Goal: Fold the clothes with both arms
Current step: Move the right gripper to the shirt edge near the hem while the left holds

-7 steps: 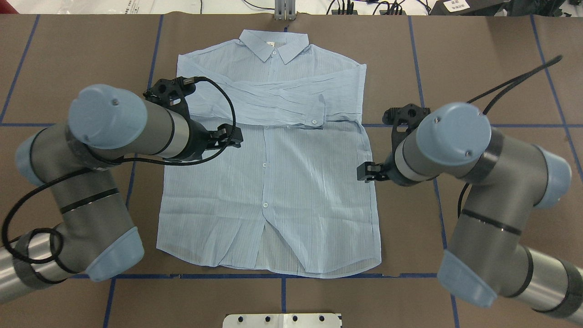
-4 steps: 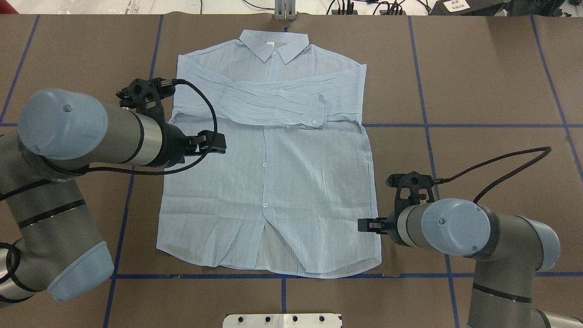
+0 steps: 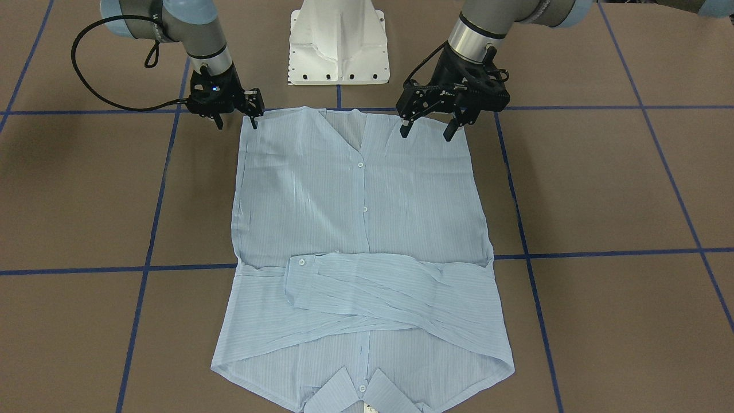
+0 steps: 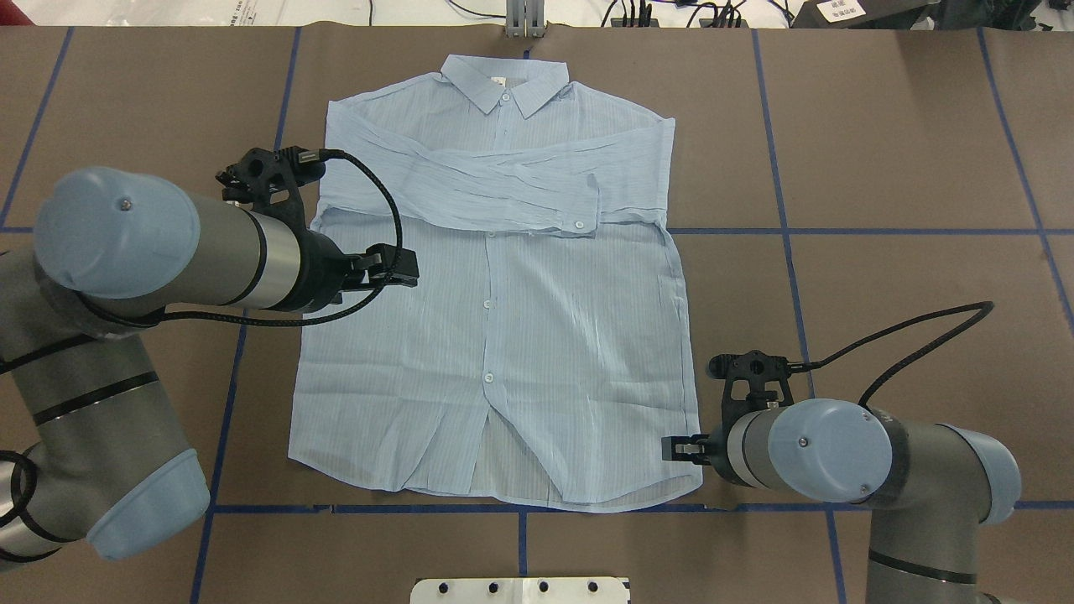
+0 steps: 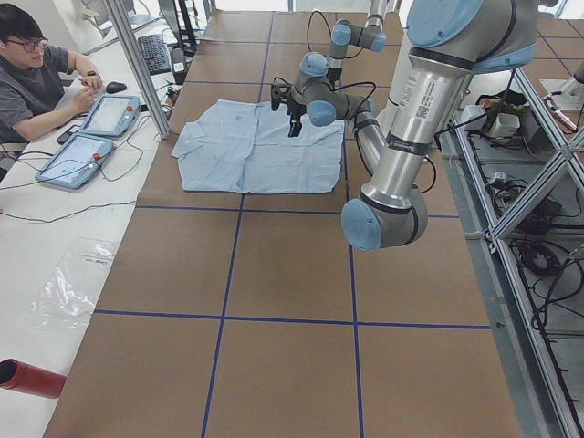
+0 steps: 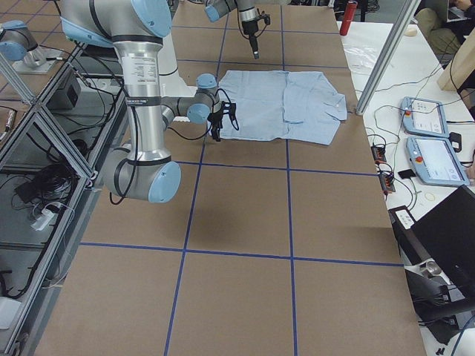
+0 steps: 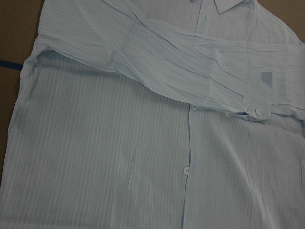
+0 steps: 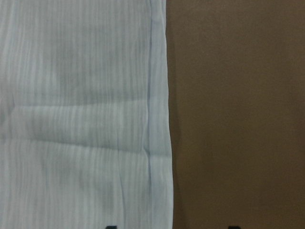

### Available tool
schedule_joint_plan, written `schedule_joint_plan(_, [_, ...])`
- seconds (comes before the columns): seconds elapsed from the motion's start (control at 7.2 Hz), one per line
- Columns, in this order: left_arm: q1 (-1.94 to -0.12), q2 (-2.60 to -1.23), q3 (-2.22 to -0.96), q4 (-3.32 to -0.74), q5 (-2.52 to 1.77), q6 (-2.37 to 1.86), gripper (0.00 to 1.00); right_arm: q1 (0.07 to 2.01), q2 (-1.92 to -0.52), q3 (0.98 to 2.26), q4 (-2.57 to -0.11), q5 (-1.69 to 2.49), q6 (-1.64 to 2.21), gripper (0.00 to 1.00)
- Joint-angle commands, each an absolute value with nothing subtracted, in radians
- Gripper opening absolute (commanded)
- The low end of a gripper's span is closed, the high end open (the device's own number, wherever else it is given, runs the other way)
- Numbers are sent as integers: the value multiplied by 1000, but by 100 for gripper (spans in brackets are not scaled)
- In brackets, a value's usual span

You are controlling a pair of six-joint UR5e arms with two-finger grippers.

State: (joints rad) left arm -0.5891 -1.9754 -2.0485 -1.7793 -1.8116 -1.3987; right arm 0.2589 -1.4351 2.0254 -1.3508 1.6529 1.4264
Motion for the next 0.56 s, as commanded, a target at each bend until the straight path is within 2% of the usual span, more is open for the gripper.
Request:
schedule_joint_plan(0.0, [-589, -1976, -2049, -1779, -1812, -1399, 99, 241, -1431, 2016, -1351, 1660, 1427, 64])
schedule_joint_plan(0.28, [-589, -1976, -2048, -1779, -1812, -1399, 99, 218, -1430, 2010, -1353, 1661, 1427, 53])
schedule_joint_plan(0.42, [-589, -1976, -2048, -1778, -1812, -1399, 99, 213, -1430, 2008, -1351, 1661, 1427, 51])
